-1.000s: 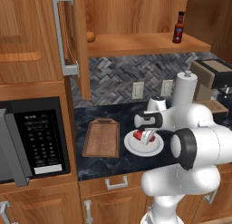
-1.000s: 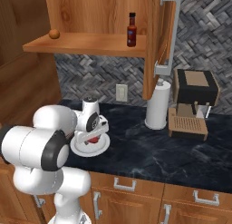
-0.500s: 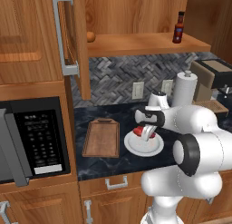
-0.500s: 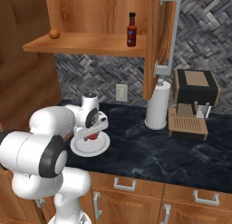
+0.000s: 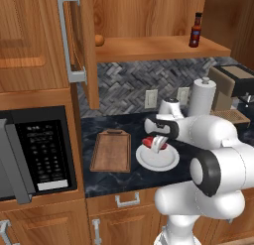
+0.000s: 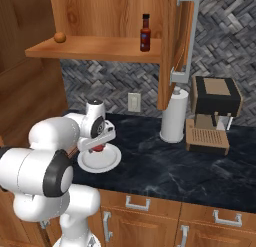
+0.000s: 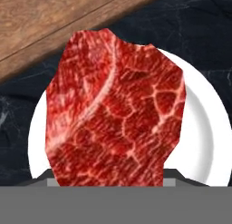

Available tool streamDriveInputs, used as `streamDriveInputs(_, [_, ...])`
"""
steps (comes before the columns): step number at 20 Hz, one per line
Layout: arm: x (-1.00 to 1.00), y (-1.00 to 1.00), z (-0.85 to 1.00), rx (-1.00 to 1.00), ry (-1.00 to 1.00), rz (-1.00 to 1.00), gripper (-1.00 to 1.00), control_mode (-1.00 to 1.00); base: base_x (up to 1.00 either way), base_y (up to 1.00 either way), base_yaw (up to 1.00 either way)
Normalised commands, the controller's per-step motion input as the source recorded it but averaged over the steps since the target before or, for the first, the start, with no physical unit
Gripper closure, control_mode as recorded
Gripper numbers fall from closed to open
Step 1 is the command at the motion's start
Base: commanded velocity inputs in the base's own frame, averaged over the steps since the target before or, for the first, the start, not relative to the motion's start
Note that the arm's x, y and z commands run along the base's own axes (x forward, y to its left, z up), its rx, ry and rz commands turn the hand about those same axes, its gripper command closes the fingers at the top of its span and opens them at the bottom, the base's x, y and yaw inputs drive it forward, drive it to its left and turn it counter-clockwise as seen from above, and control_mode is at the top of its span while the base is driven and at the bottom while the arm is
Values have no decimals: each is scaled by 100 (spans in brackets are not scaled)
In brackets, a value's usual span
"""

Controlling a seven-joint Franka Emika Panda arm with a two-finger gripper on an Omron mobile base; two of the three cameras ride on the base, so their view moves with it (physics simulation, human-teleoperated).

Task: Pick the steak from the plate and place it on the cutting board. Then pick the condiment bottle from the cabinet and place it next to the cutting board.

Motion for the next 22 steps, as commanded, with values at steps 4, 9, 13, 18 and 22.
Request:
streamDriveInputs(4, [0,22,0,0,0,1,100,-100,0,0,0])
streamDriveInputs(9, [0,27,1,0,-1,0,100,-100,0,0,0])
streamDriveInputs(13, [0,30,3,2,-1,0,100,-100,0,0,0])
streamDriveInputs(18, [0,33,3,2,-2,0,100,-100,0,0,0])
streamDriveInputs(22, [0,36,1,2,-3,0,100,-100,0,0,0])
